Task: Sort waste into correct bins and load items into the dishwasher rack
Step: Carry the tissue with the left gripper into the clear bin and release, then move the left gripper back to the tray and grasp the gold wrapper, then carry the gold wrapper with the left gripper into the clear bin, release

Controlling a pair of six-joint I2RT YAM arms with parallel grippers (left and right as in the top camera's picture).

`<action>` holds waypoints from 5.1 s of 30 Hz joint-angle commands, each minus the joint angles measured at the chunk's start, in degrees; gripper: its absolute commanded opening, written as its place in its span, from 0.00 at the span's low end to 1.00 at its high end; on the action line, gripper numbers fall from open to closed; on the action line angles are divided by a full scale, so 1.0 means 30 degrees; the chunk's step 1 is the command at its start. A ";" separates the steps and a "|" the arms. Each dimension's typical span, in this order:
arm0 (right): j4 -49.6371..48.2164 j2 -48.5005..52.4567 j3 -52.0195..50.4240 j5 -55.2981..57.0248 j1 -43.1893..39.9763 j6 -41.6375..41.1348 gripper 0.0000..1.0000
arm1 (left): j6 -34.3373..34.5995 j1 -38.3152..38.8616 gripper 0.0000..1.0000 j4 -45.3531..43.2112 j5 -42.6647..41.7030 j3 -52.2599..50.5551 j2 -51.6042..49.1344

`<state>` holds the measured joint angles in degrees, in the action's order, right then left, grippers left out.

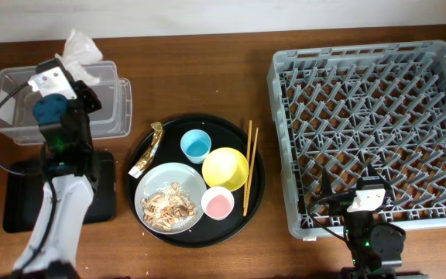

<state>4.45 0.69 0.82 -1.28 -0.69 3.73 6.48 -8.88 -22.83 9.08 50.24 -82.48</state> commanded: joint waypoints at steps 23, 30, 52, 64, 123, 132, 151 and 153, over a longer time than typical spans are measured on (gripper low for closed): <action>0.0015 -0.0109 -0.0168 0.0168 0.0102 0.0124 0.99 | -0.0597 0.1035 0.99 1.5205 -1.0324 0.0197 0.8663; 0.0015 -0.0109 -0.0168 0.0168 0.0102 0.0124 0.99 | -0.0597 0.1035 0.99 1.8892 -1.3333 0.0197 0.8663; 0.0015 -0.0109 -0.0168 0.0160 0.0102 0.0124 0.99 | -0.0597 0.5253 0.99 2.6636 -0.3599 0.7220 0.4721; 0.0015 -0.0109 -0.0168 0.0168 0.0102 0.0124 0.99 | -0.0605 0.5253 0.92 2.4873 -0.2259 0.7176 0.1610; 0.0015 -0.0109 -0.0168 0.0160 0.0102 0.0124 0.99 | 0.0248 0.4415 0.01 1.9912 -0.1552 0.9238 -0.3002; 0.0015 -0.0109 -0.0168 0.0168 0.0102 0.0124 0.99 | 0.0612 0.1049 0.01 1.4338 0.0488 0.9238 -0.2484; 0.0015 -0.0109 -0.0168 0.0168 0.0102 0.0124 0.99 | 0.0627 -0.0838 0.75 1.2743 -0.0233 0.9238 -0.4065; 0.0015 -0.0109 -0.0168 0.0160 0.0102 0.0117 0.99 | 0.1362 -0.0845 0.76 1.4331 -0.0240 0.9238 -0.2703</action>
<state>4.43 0.69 0.82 -1.28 -0.69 3.73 8.54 -11.11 16.38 9.23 77.47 -98.13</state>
